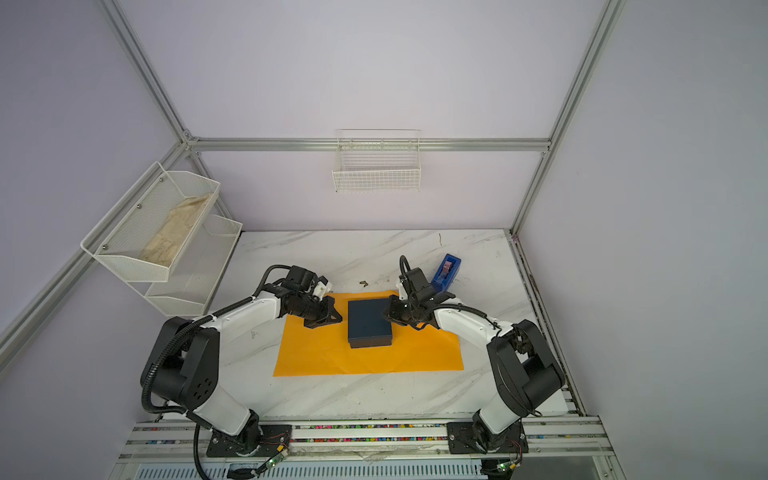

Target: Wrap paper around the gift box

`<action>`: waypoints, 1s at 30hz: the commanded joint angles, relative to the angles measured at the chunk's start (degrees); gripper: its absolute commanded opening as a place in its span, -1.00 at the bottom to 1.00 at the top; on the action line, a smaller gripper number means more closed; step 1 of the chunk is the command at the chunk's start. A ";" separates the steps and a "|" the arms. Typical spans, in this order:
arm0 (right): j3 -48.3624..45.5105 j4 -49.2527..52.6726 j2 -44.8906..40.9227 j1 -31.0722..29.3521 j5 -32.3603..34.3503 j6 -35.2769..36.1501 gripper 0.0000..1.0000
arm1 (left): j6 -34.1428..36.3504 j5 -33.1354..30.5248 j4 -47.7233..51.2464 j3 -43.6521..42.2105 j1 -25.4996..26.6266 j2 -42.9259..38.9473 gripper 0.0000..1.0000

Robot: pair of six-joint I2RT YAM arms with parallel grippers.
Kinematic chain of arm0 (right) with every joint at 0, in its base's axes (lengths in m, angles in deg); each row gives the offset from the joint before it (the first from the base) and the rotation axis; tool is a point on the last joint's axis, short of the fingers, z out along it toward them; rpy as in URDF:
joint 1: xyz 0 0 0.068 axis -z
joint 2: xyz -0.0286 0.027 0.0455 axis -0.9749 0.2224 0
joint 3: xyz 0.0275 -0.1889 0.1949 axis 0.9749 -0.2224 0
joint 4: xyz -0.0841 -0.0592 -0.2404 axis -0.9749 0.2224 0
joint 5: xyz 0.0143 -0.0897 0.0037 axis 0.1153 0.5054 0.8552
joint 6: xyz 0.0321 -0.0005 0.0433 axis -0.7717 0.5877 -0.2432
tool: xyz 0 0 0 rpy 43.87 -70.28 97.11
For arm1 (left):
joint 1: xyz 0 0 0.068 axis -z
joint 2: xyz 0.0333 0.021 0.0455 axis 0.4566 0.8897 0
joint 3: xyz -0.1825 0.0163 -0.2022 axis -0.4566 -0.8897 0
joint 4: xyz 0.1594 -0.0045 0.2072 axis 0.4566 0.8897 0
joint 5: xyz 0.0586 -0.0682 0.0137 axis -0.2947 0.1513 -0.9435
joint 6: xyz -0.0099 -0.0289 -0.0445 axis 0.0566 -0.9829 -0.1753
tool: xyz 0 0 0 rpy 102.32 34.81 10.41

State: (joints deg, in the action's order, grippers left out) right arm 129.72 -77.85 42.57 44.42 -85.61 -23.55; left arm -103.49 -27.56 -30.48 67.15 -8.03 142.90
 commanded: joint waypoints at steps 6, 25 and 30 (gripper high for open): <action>1.24 8.14 -3.70 4.56 7.75 4.21 -0.42 | -0.53 3.95 0.21 8.86 0.05 -1.18 -0.88; -2.30 5.73 1.73 27.85 15.43 18.07 0.61 | 0.17 4.22 0.70 7.93 0.18 -0.42 -0.86; -4.68 2.36 4.30 31.42 4.59 21.37 0.61 | 0.21 4.24 0.70 8.08 0.20 -0.28 -0.86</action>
State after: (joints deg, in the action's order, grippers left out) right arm 126.42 -73.20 45.85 74.60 -74.55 -5.69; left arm -103.52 -24.61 -29.73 71.22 -7.97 142.88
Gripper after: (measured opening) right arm 0.807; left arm 0.068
